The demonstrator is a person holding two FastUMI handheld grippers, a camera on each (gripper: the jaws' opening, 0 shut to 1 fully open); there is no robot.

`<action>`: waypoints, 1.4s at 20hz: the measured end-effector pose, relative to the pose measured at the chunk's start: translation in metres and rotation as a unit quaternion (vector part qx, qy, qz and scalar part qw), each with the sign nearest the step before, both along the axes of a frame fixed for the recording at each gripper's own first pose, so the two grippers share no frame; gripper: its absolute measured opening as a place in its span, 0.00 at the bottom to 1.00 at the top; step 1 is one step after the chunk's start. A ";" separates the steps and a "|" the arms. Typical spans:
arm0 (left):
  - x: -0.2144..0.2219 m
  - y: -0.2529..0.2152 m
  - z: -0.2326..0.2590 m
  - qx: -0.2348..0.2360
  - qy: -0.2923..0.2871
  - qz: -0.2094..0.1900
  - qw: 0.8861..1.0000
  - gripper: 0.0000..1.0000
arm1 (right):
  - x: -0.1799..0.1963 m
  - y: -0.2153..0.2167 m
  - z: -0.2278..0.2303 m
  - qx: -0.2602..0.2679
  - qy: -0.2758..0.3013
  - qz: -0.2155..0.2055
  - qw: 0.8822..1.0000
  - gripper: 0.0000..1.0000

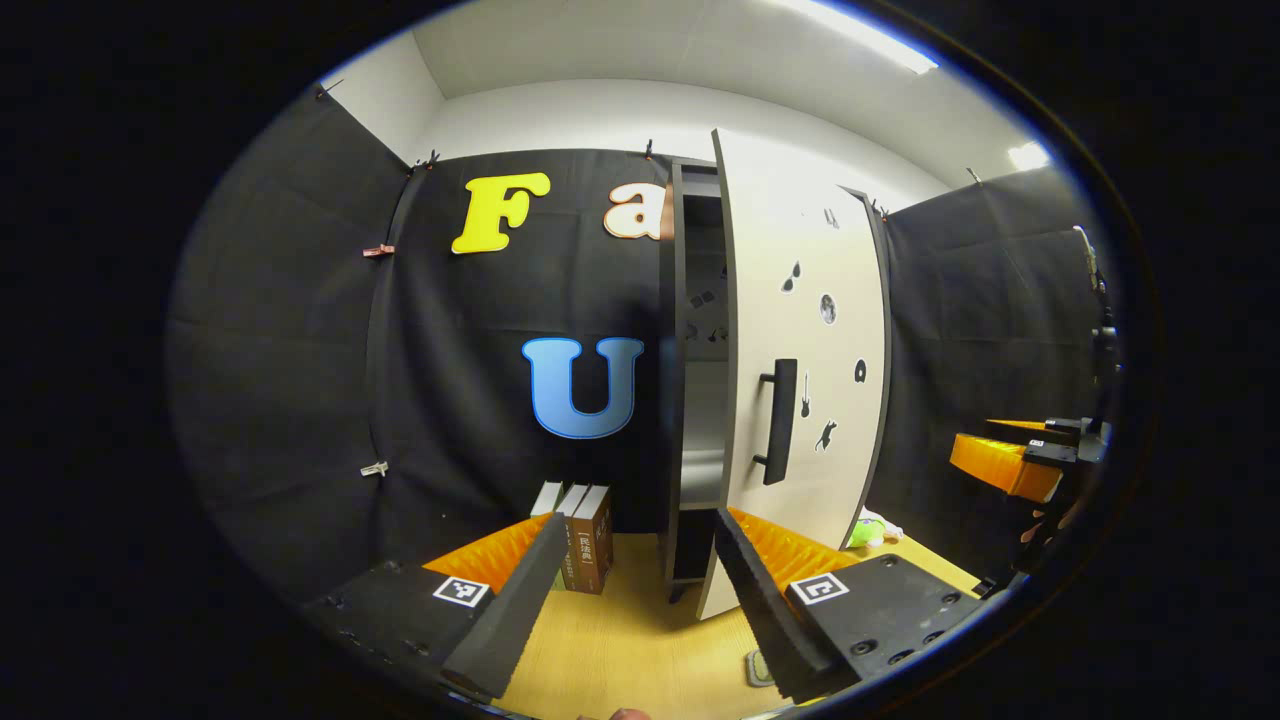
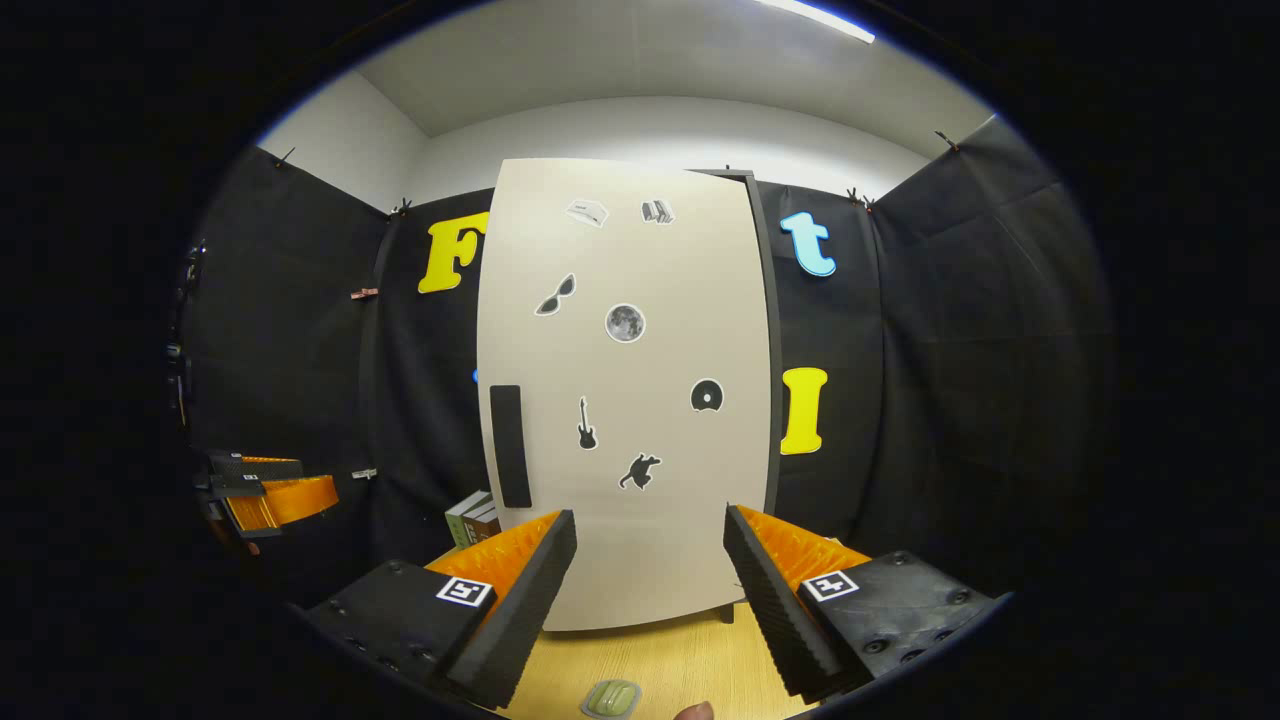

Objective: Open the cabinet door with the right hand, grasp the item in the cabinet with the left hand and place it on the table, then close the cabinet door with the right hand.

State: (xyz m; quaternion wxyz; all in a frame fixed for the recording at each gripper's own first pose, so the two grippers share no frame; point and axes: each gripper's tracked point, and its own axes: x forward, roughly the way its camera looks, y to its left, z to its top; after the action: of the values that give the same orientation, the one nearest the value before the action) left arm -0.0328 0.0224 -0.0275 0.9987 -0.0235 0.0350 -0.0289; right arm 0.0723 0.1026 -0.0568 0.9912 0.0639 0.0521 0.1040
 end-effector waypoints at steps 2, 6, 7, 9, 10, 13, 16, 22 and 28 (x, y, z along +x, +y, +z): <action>-0.003 -0.002 0.001 0.000 -0.001 0.000 1.000 0.93 | -0.007 -0.007 0.005 -0.002 -0.004 -0.006 1.000 0.96; -0.007 -0.004 0.002 0.001 -0.001 0.002 1.000 0.93 | -0.013 -0.012 0.003 0.000 -0.003 -0.010 1.000 0.96; -0.008 -0.004 0.002 0.001 -0.001 0.003 1.000 0.93 | -0.014 -0.013 0.004 -0.001 -0.004 -0.012 1.000 0.96; -0.009 -0.003 0.002 0.004 0.000 0.006 1.000 0.93 | -0.014 -0.015 0.004 -0.003 -0.005 -0.015 1.000 0.96; -0.009 -0.004 0.001 0.004 0.000 0.008 1.000 0.93 | -0.013 -0.016 0.003 -0.004 -0.004 -0.018 1.000 0.96; -0.010 -0.005 0.002 0.007 -0.001 0.009 1.000 0.93 | -0.015 -0.021 0.002 -0.011 -0.005 -0.025 1.000 0.96; -0.007 -0.007 0.000 0.007 0.000 0.006 1.000 0.93 | -0.016 -0.021 0.001 -0.013 -0.003 -0.025 1.000 0.96; -0.007 -0.011 0.002 0.008 -0.003 -0.001 1.000 0.93 | -0.018 -0.022 0.002 -0.014 -0.006 -0.023 1.000 0.96; -0.008 -0.010 0.002 0.010 -0.004 0.001 1.000 0.93 | -0.019 -0.020 0.001 -0.018 -0.008 -0.019 1.000 0.96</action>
State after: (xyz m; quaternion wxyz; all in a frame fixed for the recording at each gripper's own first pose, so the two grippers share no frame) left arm -0.0404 0.0121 -0.0253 0.9990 -0.0129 0.0311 -0.0281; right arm 0.0537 0.0822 -0.0554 0.9943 0.0462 0.0448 0.0846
